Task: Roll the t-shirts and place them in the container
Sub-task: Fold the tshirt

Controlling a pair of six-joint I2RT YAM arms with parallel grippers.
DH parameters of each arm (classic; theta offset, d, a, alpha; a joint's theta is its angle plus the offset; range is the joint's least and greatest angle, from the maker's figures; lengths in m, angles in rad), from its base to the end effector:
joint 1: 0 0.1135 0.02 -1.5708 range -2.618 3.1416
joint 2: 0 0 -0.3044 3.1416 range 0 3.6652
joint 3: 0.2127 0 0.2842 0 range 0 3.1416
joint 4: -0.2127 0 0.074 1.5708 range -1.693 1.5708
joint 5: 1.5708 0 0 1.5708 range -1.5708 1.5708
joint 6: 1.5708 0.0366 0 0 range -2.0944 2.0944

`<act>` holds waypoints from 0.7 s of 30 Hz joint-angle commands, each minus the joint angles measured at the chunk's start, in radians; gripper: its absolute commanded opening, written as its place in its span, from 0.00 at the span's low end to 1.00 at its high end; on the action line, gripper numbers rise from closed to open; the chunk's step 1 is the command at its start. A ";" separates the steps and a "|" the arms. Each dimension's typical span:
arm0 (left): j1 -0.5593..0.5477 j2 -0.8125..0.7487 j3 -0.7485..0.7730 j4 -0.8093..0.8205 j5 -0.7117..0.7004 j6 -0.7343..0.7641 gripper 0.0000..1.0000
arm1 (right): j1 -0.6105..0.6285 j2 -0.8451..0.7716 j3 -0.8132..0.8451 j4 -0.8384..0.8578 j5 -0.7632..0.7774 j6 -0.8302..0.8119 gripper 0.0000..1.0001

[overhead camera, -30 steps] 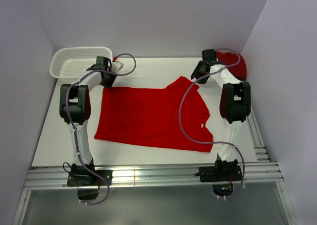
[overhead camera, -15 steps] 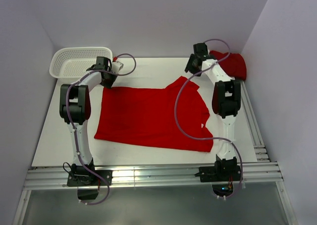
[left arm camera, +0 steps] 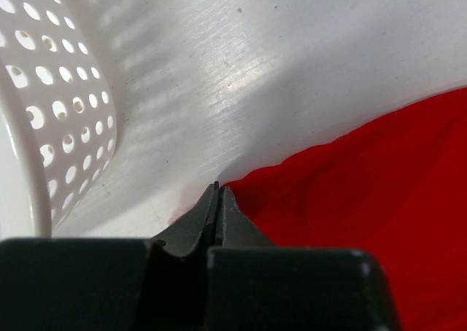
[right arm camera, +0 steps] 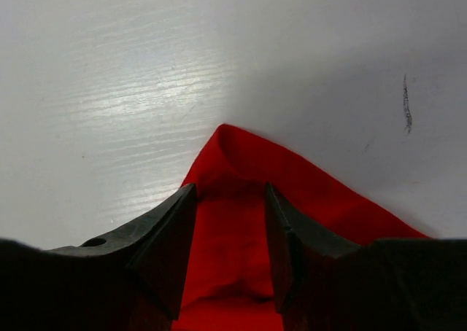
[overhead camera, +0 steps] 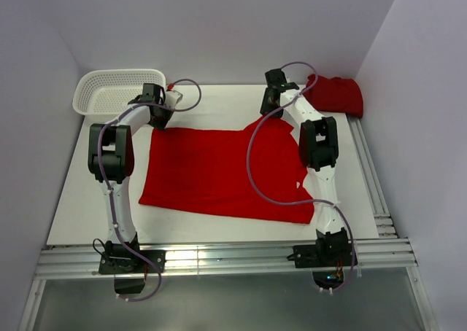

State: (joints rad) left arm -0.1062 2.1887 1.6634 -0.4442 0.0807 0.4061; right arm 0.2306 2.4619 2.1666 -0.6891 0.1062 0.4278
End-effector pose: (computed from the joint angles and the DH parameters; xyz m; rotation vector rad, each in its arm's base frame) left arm 0.5260 -0.0590 0.1831 0.6731 2.4447 0.0162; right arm 0.5860 0.1336 0.1894 0.2919 2.5345 0.1207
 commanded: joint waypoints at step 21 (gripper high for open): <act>-0.009 -0.069 0.004 0.021 -0.002 0.011 0.00 | -0.005 -0.060 -0.004 0.082 0.046 -0.037 0.00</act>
State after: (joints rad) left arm -0.1074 2.1887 1.6634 -0.4442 0.0803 0.4061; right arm 0.2287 2.4615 2.1704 -0.6514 0.1219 0.4061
